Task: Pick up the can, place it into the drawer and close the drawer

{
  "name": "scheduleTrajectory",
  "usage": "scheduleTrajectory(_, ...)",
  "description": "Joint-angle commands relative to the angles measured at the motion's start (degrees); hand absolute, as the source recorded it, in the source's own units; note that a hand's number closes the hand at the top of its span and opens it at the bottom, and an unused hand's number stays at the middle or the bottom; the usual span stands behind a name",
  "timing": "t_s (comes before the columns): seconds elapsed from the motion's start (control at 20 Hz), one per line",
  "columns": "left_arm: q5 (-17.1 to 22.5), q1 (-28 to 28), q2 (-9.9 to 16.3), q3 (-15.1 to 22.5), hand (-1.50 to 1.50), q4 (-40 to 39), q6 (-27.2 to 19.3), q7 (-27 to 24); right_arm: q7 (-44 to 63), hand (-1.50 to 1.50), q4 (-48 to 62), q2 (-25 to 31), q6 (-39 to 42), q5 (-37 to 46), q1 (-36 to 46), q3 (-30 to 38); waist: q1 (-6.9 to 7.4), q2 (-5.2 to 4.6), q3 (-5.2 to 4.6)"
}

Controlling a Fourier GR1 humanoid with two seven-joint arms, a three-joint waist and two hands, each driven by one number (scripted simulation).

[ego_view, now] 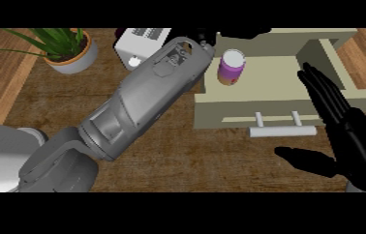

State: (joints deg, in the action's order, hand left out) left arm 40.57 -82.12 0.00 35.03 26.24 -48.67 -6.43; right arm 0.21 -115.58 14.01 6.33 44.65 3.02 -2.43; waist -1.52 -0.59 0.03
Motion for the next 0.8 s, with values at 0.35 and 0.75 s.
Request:
scheduleTrajectory(0.35,-3.68,3.11,6.01,-0.47,-1.5,6.77,2.39,5.58,-3.57,-1.5,22.3,-3.42,-14.46,14.95,4.45,-3.37,2.64,0.78,0.0)
scheduleTrajectory(0.75,-6.86,5.83,15.41,0.14,-1.5,17.5,3.03,12.93,-4.1,-1.5,38.71,-6.01,-21.6,17.68,13.92,-0.24,3.54,0.81,-0.01)
